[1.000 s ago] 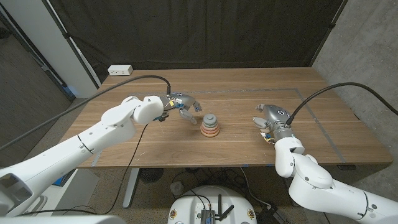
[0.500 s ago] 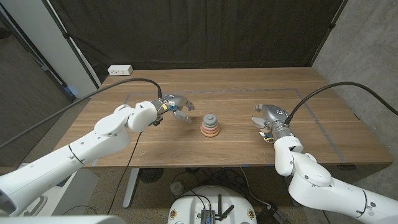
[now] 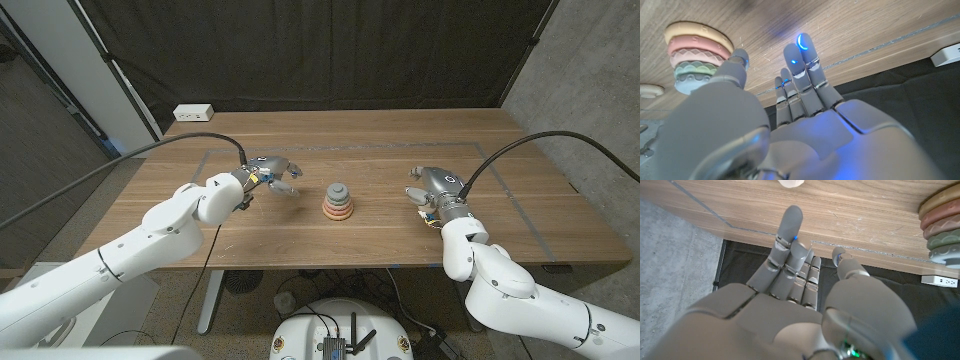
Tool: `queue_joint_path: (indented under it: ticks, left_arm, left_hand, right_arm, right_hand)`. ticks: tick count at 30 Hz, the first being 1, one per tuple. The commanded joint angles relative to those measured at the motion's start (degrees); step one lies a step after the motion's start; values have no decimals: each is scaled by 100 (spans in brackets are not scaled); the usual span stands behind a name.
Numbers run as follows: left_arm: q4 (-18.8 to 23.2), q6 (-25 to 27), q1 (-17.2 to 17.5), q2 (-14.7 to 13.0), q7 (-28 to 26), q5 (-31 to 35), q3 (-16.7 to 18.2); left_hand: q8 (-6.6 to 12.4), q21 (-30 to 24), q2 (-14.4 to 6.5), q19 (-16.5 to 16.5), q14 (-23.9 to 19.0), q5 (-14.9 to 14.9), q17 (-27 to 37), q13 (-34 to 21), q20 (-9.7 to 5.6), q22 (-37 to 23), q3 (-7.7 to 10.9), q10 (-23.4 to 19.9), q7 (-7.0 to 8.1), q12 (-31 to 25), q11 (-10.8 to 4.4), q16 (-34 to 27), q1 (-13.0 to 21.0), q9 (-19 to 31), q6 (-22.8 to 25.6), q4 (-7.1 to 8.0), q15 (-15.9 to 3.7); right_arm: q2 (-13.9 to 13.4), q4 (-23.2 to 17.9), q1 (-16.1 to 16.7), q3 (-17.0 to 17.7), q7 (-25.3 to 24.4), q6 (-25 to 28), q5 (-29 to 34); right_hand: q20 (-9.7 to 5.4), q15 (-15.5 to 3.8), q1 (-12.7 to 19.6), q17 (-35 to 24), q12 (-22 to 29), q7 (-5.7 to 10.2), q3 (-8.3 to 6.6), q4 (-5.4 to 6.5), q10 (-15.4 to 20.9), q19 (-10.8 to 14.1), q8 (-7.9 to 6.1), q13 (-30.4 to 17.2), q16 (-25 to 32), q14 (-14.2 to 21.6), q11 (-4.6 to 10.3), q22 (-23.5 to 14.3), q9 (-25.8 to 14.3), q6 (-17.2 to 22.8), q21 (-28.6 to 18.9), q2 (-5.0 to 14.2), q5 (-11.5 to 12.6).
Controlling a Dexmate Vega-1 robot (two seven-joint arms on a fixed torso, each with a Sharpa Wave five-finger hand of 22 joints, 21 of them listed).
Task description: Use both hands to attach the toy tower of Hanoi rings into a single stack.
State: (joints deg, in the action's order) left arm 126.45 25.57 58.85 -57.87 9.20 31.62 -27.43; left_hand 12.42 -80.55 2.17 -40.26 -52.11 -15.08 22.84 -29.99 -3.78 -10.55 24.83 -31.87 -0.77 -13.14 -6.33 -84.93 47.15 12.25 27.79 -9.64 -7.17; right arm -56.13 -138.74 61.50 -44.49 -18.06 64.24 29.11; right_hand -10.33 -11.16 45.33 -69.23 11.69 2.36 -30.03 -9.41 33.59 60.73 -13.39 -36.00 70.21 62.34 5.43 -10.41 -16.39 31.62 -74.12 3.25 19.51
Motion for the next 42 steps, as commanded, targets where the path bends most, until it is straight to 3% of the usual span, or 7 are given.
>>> queue_joint_path:
  ticks: [1,11,21,32,42]
  left_arm:
    - [207,581,411,-76,-733,138,-3]
    - [297,718,747,-140,-1178,-44,144]
    - [167,364,1167,-182,-1892,-491,482]
    - [92,427,1314,-208,-2178,-663,585]
    - [-48,325,1182,-192,-2280,-747,544]
  left_hand:
    - [17,-16,-10,-41,-60,-41,2,-11,-654,-12,57,-72,1,-2,-15,-27,53,17,81,-3,-531]
    - [23,-25,-52,-42,-87,-59,16,-15,-648,-14,90,-126,21,-13,-57,-39,95,18,158,-2,-531]
    - [17,-25,-80,-47,-86,-69,17,-5,-618,-6,104,-190,32,-14,-57,-30,80,21,220,18,-531]
    - [1,-16,-81,-50,-85,-72,19,9,-596,1,109,-183,21,12,-37,-25,59,22,244,23,-530]
    - [-11,-11,-86,-58,-86,-72,14,15,-591,4,111,-184,12,24,-23,-18,41,22,249,28,-530]
  right_arm:
    - [-61,11,97,146,-28,-146,-56]
    - [-87,9,287,292,-81,-203,-146]
    - [-132,-48,346,325,-108,-162,-118]
    - [-130,-12,295,283,-41,-173,-118]
    - [-58,15,275,271,-66,-88,-111]
  right_hand:
    - [-216,-142,6,-21,50,18,-56,3,87,9,-33,-35,39,18,0,-15,-19,78,-10,-23,10]
    - [-215,-143,-7,-26,67,36,-60,5,126,8,-49,-70,50,18,32,-17,-63,81,-13,-25,5]
    - [-216,-143,-11,-14,-2,37,-66,-1,-30,0,-25,-74,47,5,-7,-17,-72,28,-12,-36,1]
    - [-214,-141,-18,-22,-31,9,-69,-6,-101,-17,-18,-60,58,1,-28,-17,-71,32,-8,-58,2]
    - [-213,-143,-16,-7,-49,54,-65,-19,-195,-37,40,-59,45,-29,-19,-18,-71,-99,-6,-109,5]
